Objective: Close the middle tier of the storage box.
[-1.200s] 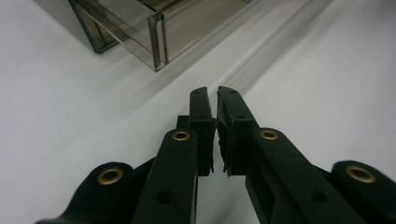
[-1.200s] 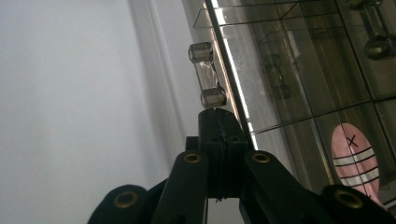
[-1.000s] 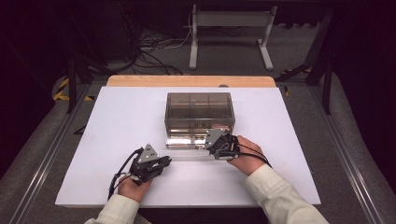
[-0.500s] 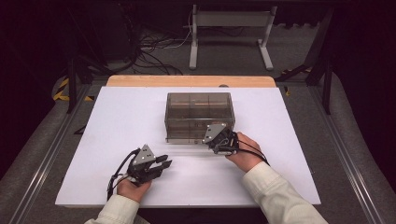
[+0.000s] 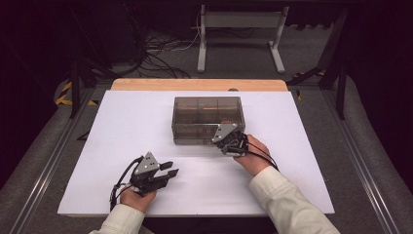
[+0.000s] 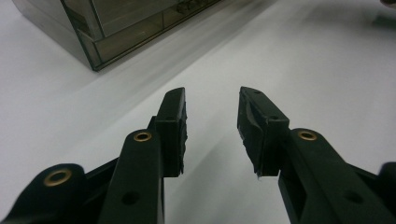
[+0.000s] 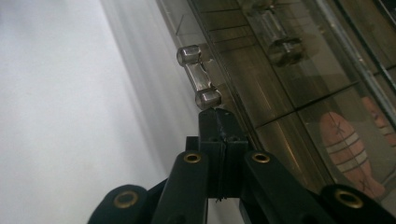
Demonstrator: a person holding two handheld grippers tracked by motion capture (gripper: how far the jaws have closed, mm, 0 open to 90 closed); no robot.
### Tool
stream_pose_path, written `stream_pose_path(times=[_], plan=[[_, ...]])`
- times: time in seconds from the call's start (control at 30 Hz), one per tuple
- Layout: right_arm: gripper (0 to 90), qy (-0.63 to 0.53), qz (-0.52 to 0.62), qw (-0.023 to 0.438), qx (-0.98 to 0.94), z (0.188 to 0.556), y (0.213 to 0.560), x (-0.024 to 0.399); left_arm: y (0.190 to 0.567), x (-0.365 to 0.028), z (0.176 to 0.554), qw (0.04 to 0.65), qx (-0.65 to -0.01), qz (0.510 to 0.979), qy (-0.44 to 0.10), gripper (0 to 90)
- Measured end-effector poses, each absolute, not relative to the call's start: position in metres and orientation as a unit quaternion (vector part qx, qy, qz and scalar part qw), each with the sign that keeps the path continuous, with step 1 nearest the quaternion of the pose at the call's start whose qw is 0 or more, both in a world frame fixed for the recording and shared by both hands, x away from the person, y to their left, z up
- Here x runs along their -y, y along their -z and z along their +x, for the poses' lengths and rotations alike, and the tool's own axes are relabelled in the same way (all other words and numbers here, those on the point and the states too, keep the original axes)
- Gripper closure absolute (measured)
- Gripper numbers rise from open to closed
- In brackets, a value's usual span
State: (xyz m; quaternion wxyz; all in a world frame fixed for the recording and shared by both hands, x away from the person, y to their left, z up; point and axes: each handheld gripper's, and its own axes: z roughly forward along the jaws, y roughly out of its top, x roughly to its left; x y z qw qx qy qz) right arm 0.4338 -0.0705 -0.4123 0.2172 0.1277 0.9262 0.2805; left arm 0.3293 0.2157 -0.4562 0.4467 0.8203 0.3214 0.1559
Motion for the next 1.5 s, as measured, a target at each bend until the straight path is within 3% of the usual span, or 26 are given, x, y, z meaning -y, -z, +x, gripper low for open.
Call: stream_pose_path(times=[0.8, 1.5], plan=[[90.0, -0.3, 0.165, 0.226, -0.912, 0.452, 0.418, 0.07, 0.457, -0.223, 0.323, 0.452, -0.331, 0.814, -0.154, 57.2], [89.5, -0.303, 0.165, 0.214, -0.914, 0.441, 0.409, 0.071, 0.456, -0.226, 0.324, 0.456, -0.33, 0.811, -0.156, 51.0]])
